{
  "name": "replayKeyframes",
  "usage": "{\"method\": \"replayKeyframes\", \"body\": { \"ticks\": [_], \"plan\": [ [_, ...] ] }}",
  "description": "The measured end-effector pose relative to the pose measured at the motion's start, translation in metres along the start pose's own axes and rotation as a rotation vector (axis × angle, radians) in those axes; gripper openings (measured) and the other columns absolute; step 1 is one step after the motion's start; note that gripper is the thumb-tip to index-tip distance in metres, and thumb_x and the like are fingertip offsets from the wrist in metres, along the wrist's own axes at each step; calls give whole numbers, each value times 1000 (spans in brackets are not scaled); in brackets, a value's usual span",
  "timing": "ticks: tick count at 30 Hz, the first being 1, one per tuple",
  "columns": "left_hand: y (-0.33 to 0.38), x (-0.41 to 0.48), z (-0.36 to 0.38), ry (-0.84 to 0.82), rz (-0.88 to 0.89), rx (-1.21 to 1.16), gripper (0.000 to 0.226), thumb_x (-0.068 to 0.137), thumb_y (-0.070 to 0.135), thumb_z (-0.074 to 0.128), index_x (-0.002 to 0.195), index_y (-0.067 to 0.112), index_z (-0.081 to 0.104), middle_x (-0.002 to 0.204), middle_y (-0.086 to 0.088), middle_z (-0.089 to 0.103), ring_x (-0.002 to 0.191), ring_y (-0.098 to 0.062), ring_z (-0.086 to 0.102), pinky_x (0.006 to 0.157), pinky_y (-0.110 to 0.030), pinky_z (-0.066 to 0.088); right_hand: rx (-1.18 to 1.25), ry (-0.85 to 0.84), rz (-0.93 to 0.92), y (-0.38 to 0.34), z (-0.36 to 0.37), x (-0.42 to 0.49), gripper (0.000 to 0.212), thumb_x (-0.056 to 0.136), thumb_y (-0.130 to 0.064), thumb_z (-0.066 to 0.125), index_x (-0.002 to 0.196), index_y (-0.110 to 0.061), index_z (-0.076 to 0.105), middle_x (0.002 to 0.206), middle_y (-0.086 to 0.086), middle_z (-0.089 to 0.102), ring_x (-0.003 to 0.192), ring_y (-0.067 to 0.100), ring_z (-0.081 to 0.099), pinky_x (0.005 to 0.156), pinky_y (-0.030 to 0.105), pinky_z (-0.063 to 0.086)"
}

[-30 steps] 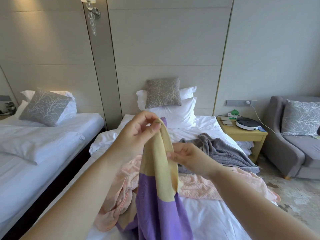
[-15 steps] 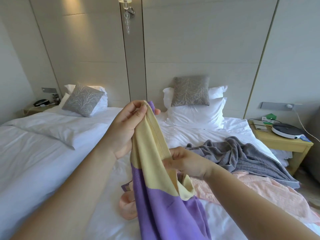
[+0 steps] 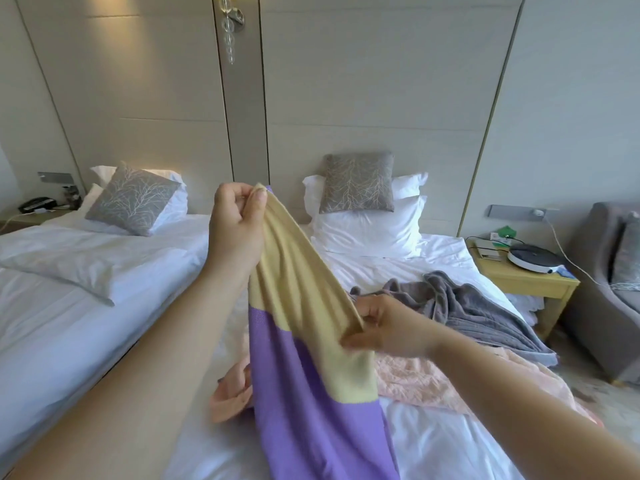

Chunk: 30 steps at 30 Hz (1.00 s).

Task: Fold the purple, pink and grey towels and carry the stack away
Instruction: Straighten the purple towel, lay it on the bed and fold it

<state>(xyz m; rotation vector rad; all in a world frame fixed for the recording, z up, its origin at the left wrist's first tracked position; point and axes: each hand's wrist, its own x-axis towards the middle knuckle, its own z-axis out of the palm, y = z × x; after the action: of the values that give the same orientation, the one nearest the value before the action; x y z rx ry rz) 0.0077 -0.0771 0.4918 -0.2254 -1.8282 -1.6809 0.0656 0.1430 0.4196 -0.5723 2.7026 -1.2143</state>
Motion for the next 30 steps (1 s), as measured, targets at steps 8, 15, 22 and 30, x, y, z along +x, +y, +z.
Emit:
{"method": "replayKeyframes", "body": {
  "ticks": [8,15,22,30],
  "plan": [
    [-22,-1,12,-21,-127,15,15,95,29,53,104,17,51,104,0,66,82,-3,57,72,-15,43,168,412,-136,6,-28,-25,26,73,2,48,51,-12,45,79,0,46,70,10,45,64,19,34],
    [6,-31,28,-857,-172,95,57,62,60,74,109,30,61,97,15,72,88,10,63,75,-7,46,170,384,-326,-40,-45,-20,39,81,3,45,83,-29,68,99,10,66,101,19,59,90,28,46],
    [6,-38,42,-615,92,237,13,81,15,61,72,24,59,64,-1,55,62,-14,47,68,-28,42,235,331,-203,-1,-36,-15,23,83,4,61,93,-12,48,75,-5,52,66,15,44,63,27,36],
    [45,-11,0,-274,146,-54,28,74,14,48,69,33,67,69,22,67,70,6,59,68,-9,44,43,54,-146,21,3,11,7,90,-5,60,92,-10,64,113,-2,60,106,6,56,95,20,41]
  ]
}}
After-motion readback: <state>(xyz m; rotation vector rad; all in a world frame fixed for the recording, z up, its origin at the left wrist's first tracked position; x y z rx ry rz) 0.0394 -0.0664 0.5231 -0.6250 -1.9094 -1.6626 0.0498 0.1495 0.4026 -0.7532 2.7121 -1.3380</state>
